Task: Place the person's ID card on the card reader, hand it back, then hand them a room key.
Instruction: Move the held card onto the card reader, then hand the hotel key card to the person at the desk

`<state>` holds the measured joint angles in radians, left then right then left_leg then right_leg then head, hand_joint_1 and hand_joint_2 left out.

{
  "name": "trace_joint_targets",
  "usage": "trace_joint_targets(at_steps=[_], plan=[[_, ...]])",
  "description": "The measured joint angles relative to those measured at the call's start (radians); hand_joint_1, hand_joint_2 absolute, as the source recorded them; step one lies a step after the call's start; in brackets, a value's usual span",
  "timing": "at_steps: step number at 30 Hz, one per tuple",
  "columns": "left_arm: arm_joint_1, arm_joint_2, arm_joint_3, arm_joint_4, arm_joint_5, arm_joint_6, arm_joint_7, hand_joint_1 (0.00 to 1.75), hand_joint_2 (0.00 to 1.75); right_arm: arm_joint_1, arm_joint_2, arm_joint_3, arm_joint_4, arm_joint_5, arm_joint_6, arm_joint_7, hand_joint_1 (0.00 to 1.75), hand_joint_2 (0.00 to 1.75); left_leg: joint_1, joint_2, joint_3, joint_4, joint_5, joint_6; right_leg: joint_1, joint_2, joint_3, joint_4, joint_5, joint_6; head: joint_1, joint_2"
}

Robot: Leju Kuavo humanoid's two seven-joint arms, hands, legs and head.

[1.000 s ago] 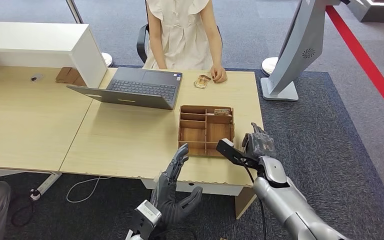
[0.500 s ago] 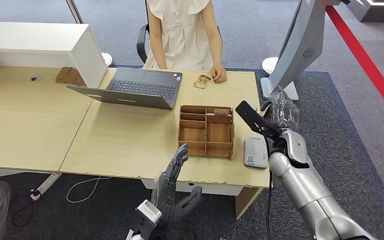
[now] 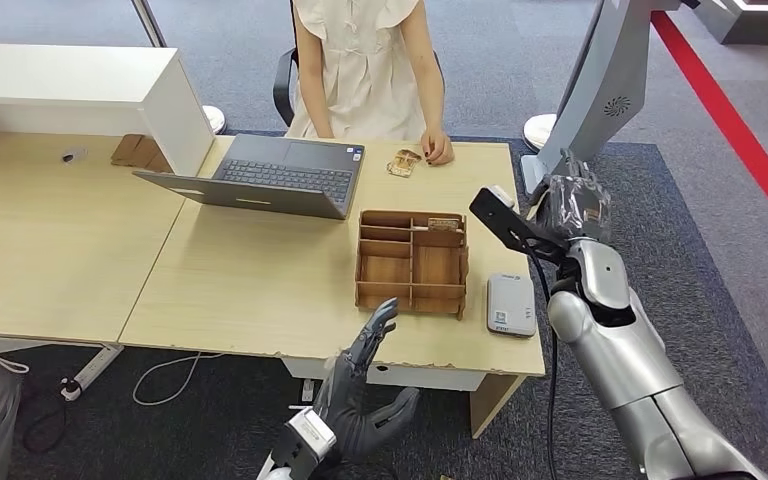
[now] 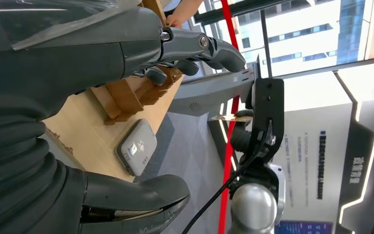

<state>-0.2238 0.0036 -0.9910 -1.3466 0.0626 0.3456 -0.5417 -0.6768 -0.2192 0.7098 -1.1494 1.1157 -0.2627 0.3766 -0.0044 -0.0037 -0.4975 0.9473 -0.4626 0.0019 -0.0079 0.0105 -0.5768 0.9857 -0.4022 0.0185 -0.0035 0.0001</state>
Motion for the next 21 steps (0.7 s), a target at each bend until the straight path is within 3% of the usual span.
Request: trace_joint_targets(at_steps=[6, 21], plan=[[-0.019, -0.012, -0.016, 0.024, 0.007, -0.027, -0.013, 0.0, 1.75, -0.098, 0.043, 0.031, 0.012, 0.041, 0.105, 0.012, 1.75, 1.75, 0.0, 0.0, 0.0, 0.0, 0.001, 0.0, 0.0, 0.0, 0.0, 0.0, 0.0, 0.0, 0.0, 0.0], [-0.041, -0.015, -0.056, 0.056, 0.045, -0.032, -0.022, 0.0, 1.75, -0.264, 0.143, 0.105, 0.076, 0.062, 0.174, 0.012, 1.75, 1.75, 0.0, 0.0, -0.001, 0.0, 0.001, 0.0, 0.0, 0.0, -0.001, 0.001, 0.0, 0.0, 0.0, 0.0]])
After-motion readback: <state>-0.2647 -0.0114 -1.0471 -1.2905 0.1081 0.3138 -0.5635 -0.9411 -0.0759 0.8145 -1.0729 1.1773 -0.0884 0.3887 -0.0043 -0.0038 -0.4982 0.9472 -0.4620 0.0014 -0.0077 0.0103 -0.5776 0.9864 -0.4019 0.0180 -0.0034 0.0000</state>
